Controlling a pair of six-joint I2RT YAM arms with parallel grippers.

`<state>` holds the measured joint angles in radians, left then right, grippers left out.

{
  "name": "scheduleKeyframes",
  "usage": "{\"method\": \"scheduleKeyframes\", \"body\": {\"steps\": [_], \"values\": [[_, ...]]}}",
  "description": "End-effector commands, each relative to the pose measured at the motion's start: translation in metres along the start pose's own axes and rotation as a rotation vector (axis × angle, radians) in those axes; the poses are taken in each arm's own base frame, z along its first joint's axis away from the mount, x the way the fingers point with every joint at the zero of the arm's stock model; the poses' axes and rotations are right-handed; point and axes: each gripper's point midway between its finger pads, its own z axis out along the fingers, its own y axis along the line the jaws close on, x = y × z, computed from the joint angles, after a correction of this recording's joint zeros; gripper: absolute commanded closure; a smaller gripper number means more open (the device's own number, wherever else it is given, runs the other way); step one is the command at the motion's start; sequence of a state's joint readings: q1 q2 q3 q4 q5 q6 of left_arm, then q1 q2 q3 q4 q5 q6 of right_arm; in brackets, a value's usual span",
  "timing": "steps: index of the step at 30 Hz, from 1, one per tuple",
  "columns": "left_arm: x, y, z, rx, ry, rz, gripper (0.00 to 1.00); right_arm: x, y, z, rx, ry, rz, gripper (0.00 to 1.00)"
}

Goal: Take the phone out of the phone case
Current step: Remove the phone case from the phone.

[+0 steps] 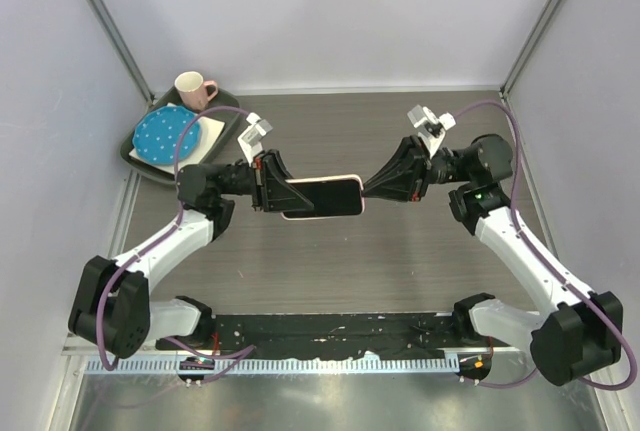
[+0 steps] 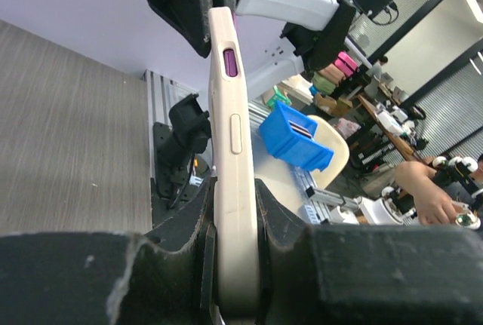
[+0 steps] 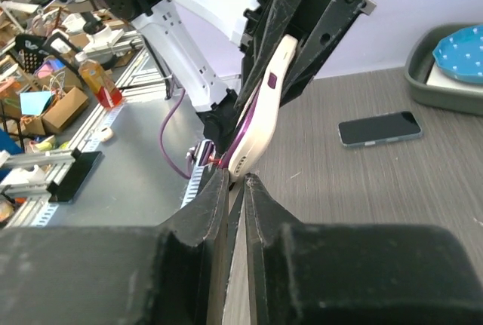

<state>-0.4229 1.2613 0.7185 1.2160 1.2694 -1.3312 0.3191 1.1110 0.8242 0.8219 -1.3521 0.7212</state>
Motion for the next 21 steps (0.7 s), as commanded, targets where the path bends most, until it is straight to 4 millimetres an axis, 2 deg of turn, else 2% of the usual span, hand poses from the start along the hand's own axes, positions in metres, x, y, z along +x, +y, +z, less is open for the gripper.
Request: {"method": "scheduleKeyframes", "body": {"steps": [1, 4, 7, 15, 21], "values": [[-0.017, -0.05, 0.012, 0.129, -0.045, 0.256, 1.0, 0.025, -0.055, 0.003, 0.239, 0.102, -0.031, 0.94], [-0.017, -0.049, 0.012, 0.129, -0.043, 0.254, 1.0, 0.023, -0.059, 0.003, 0.276, 0.111, -0.006, 0.92], [-0.019, -0.051, 0.013, 0.135, -0.045, 0.261, 1.0, 0.027, -0.072, 0.0, 0.337, 0.136, 0.0, 0.91], [-0.021, -0.057, 0.012, 0.144, -0.055, 0.271, 1.0, 0.046, -0.102, -0.011, 0.484, 0.18, 0.043, 0.86], [-0.021, -0.061, 0.012, 0.152, -0.058, 0.28, 1.0, 0.043, -0.102, -0.011, 0.478, 0.174, 0.037, 0.82]]}}
